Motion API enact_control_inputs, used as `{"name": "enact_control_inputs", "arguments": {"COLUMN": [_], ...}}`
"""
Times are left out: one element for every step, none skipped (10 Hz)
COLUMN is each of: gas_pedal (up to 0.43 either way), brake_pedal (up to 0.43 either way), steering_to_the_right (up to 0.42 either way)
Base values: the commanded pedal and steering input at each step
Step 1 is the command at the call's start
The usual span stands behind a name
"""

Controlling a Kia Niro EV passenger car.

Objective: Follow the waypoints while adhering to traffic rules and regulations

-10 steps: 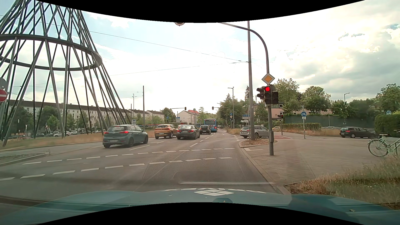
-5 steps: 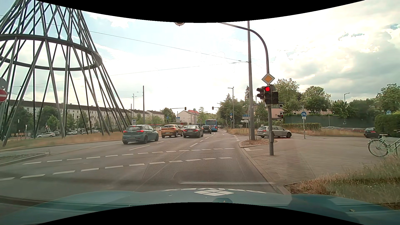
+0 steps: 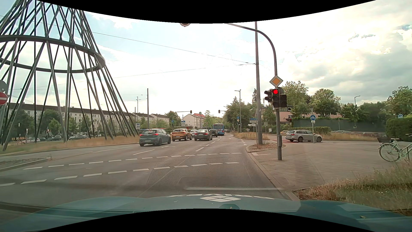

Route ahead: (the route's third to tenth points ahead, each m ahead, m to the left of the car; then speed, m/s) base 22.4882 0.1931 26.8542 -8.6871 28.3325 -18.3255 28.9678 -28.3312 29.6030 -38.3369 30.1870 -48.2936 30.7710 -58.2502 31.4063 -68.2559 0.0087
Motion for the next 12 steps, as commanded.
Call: {"name": "enact_control_inputs", "arguments": {"gas_pedal": [0.0, 0.0, 0.0, 0.0, 0.0, 0.0, 0.0, 0.0, 0.0, 0.0, 0.0, 0.0], "brake_pedal": [0.311, 0.305, 0.305, 0.311, 0.311, 0.311, 0.311, 0.311, 0.311, 0.311, 0.311, 0.311], "steering_to_the_right": [0.01, 0.01, 0.01, 0.01, 0.011, 0.01, 0.01, 0.01, 0.01, 0.01, 0.01, 0.01]}}
